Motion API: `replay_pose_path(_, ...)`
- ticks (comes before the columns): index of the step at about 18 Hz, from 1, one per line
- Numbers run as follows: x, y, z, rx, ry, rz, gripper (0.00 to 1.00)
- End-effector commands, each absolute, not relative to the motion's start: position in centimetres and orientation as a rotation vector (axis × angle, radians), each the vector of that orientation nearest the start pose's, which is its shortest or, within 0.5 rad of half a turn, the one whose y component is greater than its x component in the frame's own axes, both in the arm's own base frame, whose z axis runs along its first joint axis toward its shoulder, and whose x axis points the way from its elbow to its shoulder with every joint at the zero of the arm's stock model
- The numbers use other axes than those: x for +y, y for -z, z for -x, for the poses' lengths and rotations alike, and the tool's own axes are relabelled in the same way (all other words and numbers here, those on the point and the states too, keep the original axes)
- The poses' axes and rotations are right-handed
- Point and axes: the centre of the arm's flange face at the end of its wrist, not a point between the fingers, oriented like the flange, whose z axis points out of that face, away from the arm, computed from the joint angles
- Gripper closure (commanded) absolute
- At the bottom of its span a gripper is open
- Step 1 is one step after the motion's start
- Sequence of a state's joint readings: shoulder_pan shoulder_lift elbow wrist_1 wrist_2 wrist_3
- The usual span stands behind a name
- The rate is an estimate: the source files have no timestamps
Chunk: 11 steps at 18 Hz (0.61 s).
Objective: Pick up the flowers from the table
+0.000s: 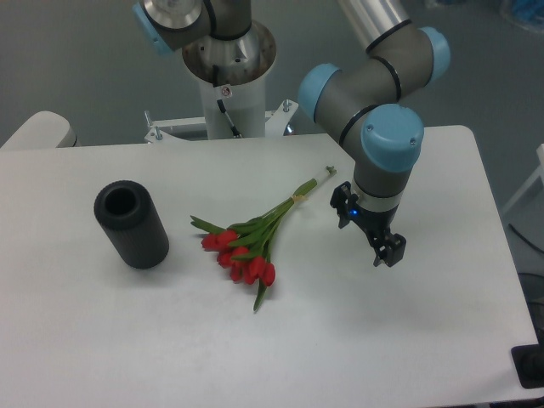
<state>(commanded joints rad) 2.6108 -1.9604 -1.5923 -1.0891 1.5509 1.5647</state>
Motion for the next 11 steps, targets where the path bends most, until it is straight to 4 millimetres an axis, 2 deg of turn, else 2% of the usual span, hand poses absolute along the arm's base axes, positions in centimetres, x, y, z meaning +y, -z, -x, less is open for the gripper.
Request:
replay_pose_path(8,43.3,-30.2,46.8,0.809,-0.077,3.001,0.0)
replay_pose_path(11,43.3,-29.5,46.0,0.806,-0.06,3.008,0.0)
